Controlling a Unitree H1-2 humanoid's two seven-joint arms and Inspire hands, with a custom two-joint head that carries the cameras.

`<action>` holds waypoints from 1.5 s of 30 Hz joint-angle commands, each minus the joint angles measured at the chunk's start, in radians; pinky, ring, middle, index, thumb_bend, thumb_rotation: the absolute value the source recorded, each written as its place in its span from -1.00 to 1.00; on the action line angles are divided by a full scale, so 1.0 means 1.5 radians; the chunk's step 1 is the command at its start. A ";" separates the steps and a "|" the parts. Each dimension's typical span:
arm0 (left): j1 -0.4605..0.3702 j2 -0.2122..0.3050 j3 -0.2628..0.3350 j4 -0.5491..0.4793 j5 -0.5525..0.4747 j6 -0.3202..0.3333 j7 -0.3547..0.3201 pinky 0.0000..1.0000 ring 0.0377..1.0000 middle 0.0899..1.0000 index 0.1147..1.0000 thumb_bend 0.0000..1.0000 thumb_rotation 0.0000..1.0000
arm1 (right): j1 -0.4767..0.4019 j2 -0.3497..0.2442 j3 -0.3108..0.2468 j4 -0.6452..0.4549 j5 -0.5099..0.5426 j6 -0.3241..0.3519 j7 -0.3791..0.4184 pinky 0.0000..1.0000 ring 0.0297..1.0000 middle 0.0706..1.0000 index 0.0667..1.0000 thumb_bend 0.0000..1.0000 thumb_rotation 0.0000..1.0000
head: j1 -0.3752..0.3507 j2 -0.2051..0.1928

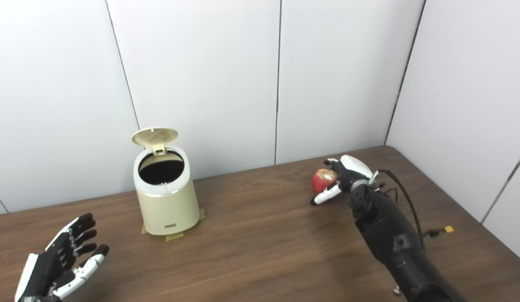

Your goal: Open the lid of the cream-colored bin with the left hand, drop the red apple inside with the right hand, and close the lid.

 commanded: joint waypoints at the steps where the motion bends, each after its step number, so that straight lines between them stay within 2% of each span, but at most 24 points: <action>1: -0.017 0.007 -0.003 -0.018 0.010 -0.017 -0.001 0.51 0.66 0.70 0.68 0.02 -0.79 | -0.022 -0.014 0.001 0.000 0.012 -0.021 -0.015 0.21 0.40 0.51 0.65 0.58 -0.67 | 0.000 0.002; 2: -0.017 0.008 -0.004 -0.014 0.009 -0.021 -0.001 0.50 0.66 0.70 0.68 0.02 -0.81 | -0.022 -0.014 0.002 0.004 0.016 -0.024 -0.018 0.20 0.38 0.49 0.62 0.57 -0.69 | 0.000 0.003; 3: -0.017 0.009 -0.005 -0.013 0.010 -0.024 -0.001 0.49 0.65 0.70 0.67 0.02 -0.83 | -0.022 -0.012 0.001 0.008 0.021 -0.027 -0.023 0.13 0.27 0.41 0.58 0.55 -0.76 | 0.000 0.003; 4: -0.017 0.009 -0.006 -0.012 0.011 -0.025 -0.001 0.46 0.64 0.70 0.67 0.02 -0.83 | -0.022 -0.010 -0.001 0.011 0.027 -0.030 -0.029 -0.01 0.10 0.26 0.53 0.51 -0.86 | 0.000 0.004; 6: -0.017 0.009 -0.005 -0.010 0.014 -0.026 0.000 0.43 0.63 0.70 0.66 0.01 -0.83 | -0.020 -0.006 -0.004 0.015 0.034 -0.036 -0.044 -0.26 -0.17 -0.05 0.37 0.19 -0.98 | 0.000 0.004; 8: -0.017 0.009 -0.005 -0.009 0.017 -0.023 0.001 0.43 0.63 0.70 0.65 0.01 -0.83 | -0.014 -0.002 -0.008 0.011 0.041 -0.049 -0.067 -0.35 -0.27 -0.16 0.14 0.10 -1.00 | 0.000 0.004; 10: -0.017 0.009 -0.005 -0.008 0.018 -0.020 0.000 0.43 0.63 0.70 0.64 0.00 -0.83 | -0.006 0.002 -0.013 0.009 0.053 -0.074 -0.091 -0.39 -0.30 -0.19 0.00 0.06 -1.00 | 0.000 0.004; 12: -0.017 0.009 -0.005 -0.006 0.016 -0.022 -0.001 0.43 0.63 0.70 0.64 -0.01 -0.81 | 0.001 0.006 -0.020 0.014 0.069 -0.106 -0.114 -0.37 -0.27 -0.13 -0.04 0.04 -1.00 | 0.000 0.004; 19: -0.014 0.012 -0.004 -0.008 0.008 -0.028 -0.008 0.43 0.60 0.70 0.64 0.04 -0.75 | 0.017 0.021 -0.028 0.043 0.087 -0.213 -0.206 -0.33 -0.24 -0.15 -0.02 0.03 -1.00 | 0.010 0.012; 24: -0.013 0.012 -0.003 -0.007 0.005 -0.032 -0.013 0.43 0.60 0.71 0.64 0.02 -0.68 | 0.019 0.031 -0.030 0.051 0.085 -0.242 -0.250 -0.26 -0.19 -0.15 -0.06 0.04 -1.00 | 0.012 0.013; 30: -0.011 0.013 -0.002 -0.012 0.009 -0.023 -0.016 0.45 0.62 0.70 0.64 0.01 -0.69 | 0.011 0.048 -0.059 0.024 0.111 -0.235 -0.271 -0.25 -0.20 -0.14 -0.06 0.04 -1.00 | 0.023 0.017; 32: -0.011 0.011 -0.001 -0.011 0.008 -0.022 -0.016 0.44 0.62 0.71 0.64 0.01 -0.69 | 0.003 0.047 -0.062 -0.005 0.110 -0.222 -0.260 -0.33 -0.27 -0.14 0.01 0.03 -1.00 | 0.023 0.017; 36: -0.012 0.009 -0.004 -0.008 0.016 -0.022 -0.013 0.42 0.60 0.70 0.63 0.04 -0.68 | -0.017 0.049 -0.065 -0.076 0.132 -0.196 -0.213 -0.34 -0.27 -0.13 -0.02 0.03 -1.00 | 0.048 0.018; 45: -0.015 -0.013 -0.013 0.004 0.023 -0.018 -0.007 0.43 0.60 0.69 0.64 0.15 -0.61 | -0.064 0.087 -0.016 -0.227 0.118 -0.093 -0.120 -0.41 -0.28 -0.09 0.02 0.02 -1.00 | 0.105 0.015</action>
